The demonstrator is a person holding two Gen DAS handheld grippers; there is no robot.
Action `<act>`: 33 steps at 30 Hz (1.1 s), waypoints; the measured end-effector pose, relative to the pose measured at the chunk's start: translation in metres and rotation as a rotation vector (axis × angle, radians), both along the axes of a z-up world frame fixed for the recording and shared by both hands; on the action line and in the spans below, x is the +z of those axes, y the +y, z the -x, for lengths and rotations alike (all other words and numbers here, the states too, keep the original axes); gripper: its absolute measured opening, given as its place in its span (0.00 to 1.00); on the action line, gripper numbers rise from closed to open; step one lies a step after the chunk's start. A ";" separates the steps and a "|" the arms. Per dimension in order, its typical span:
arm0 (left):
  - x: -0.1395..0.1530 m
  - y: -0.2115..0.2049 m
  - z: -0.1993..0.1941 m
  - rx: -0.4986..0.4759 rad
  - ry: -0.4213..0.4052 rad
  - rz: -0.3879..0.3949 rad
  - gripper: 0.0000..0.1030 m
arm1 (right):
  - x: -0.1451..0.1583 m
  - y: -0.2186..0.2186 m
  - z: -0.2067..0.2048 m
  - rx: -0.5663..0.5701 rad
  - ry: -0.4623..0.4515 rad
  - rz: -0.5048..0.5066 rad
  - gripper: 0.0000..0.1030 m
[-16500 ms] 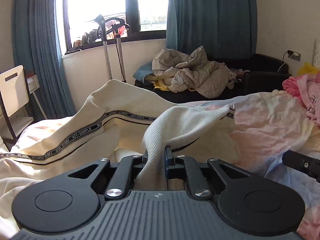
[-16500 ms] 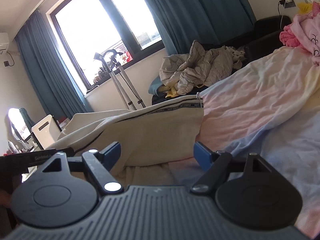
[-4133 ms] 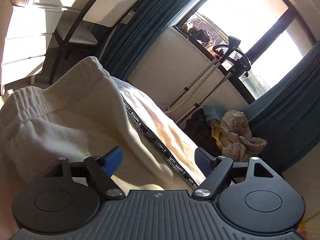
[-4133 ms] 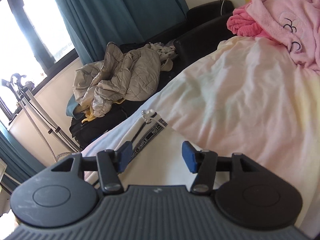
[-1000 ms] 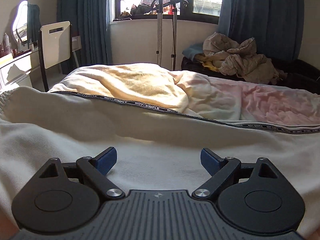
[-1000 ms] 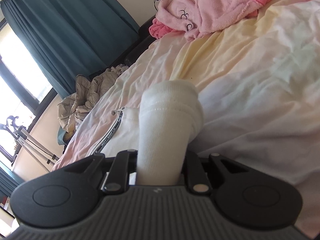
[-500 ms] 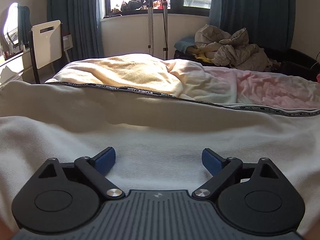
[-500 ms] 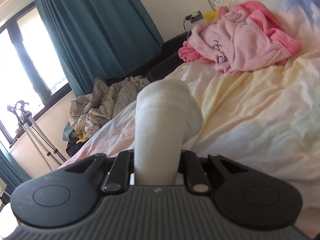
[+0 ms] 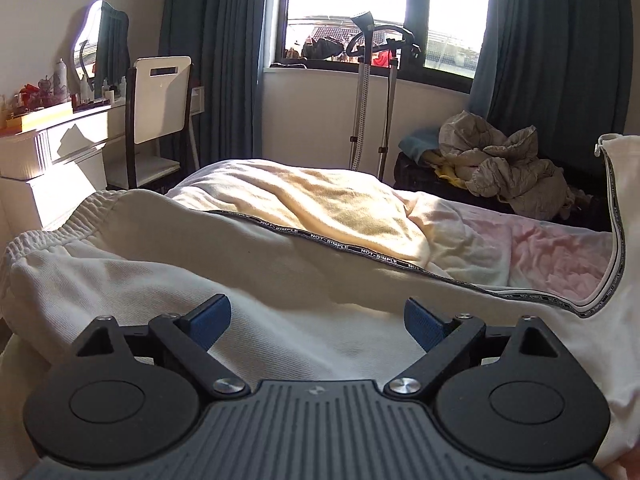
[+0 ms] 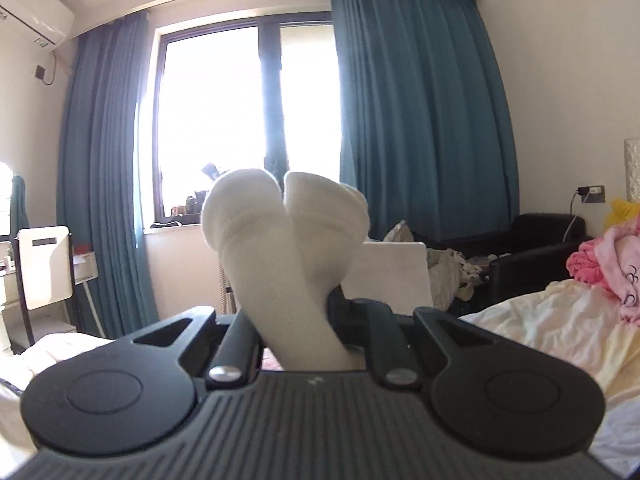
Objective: Fold clothes
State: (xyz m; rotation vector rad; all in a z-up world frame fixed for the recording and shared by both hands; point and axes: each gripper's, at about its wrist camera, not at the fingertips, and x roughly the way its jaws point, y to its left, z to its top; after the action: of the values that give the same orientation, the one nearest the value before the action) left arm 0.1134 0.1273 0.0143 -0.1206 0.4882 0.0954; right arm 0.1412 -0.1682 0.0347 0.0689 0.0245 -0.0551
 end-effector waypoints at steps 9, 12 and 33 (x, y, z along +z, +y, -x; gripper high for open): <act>-0.003 0.015 -0.001 0.045 0.019 0.008 0.92 | -0.109 0.152 0.041 0.368 0.260 0.270 0.14; -0.006 0.012 -0.001 0.024 0.017 0.033 0.92 | -0.109 0.145 0.035 0.400 0.286 0.256 0.16; -0.053 -0.049 -0.007 -0.168 0.103 0.066 0.56 | -0.075 -0.036 0.074 0.208 0.337 -0.171 0.53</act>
State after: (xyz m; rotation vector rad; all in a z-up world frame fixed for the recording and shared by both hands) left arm 0.1204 0.0783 -0.0390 -0.1391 0.6028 -0.0789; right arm 0.0674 -0.2041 -0.0399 0.2270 0.3728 0.1440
